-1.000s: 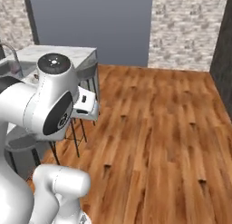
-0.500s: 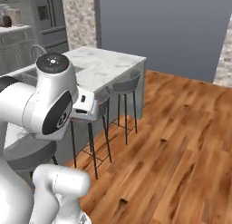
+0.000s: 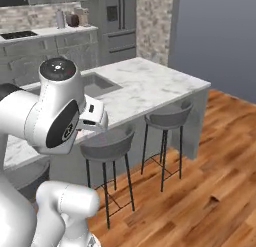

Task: Retrieve the tupperware and aluminum foil from the cabinet and place them on the dining counter near the plate with chicken drumstick and broccoli to prepare for storing leftovers.

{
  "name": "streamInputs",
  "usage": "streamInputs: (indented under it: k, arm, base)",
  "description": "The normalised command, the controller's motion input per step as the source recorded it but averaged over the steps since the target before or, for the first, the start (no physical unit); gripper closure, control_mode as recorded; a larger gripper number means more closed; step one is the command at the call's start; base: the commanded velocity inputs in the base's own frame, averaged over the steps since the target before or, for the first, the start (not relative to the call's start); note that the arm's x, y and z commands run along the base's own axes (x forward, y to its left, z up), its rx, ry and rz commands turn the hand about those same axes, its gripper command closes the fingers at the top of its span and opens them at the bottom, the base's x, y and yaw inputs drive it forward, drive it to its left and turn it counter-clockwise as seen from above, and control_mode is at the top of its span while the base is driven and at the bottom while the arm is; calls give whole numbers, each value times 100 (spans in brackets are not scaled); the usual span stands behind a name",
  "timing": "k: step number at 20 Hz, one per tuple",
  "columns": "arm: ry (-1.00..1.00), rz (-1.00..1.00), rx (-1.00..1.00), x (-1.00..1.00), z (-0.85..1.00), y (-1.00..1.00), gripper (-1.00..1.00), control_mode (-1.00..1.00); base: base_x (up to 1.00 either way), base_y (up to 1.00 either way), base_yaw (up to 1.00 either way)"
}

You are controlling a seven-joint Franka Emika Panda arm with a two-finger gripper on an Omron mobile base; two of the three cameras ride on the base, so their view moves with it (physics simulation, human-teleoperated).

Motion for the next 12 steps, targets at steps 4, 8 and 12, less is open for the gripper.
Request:
streamInputs:
  k: [4, 8, 12]
  arm:
    - [0, 0, 0, 0, 0, 0, 100, 100]
    - [0, 0, 0, 0, 0, 0, 100, 100]
    - [0, 0, 0, 0, 0, 0, 100, 100]
  base:
    - [100, -56, 56]
    - [100, -50, 57]
    - [100, -45, 58]
